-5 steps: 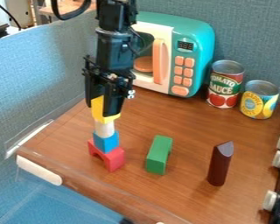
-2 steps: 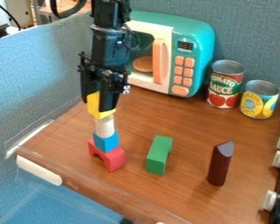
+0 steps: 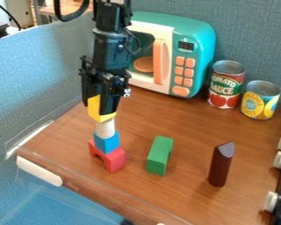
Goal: Put the yellow cube on top of the white cylinder
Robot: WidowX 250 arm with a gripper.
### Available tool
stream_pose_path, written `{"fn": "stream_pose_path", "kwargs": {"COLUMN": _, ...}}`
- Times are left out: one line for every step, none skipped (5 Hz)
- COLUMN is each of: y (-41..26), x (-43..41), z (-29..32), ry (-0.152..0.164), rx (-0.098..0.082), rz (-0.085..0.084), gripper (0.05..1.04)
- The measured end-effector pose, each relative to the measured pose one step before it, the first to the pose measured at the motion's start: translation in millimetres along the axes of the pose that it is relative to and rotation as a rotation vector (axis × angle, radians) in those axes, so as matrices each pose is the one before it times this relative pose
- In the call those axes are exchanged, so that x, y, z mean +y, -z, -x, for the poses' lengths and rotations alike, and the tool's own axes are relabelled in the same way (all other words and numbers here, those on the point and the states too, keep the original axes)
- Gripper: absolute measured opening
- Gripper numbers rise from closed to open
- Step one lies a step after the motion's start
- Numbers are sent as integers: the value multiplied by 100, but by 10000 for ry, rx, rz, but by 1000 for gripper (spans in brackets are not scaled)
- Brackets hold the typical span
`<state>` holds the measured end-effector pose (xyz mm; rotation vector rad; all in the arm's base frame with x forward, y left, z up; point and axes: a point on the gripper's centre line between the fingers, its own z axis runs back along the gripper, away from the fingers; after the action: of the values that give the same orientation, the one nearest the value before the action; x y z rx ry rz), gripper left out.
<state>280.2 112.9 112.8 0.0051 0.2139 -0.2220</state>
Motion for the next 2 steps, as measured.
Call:
{"fn": "stream_pose_path", "kwargs": {"y": 3, "x": 192, "z": 172, "ry": -128, "rx": 14, "rz": 85, "gripper": 620}}
{"fn": "stream_pose_path", "kwargs": {"y": 157, "x": 88, "z": -260, "ry": -110, "rx": 170, "rz": 134, "gripper": 751}}
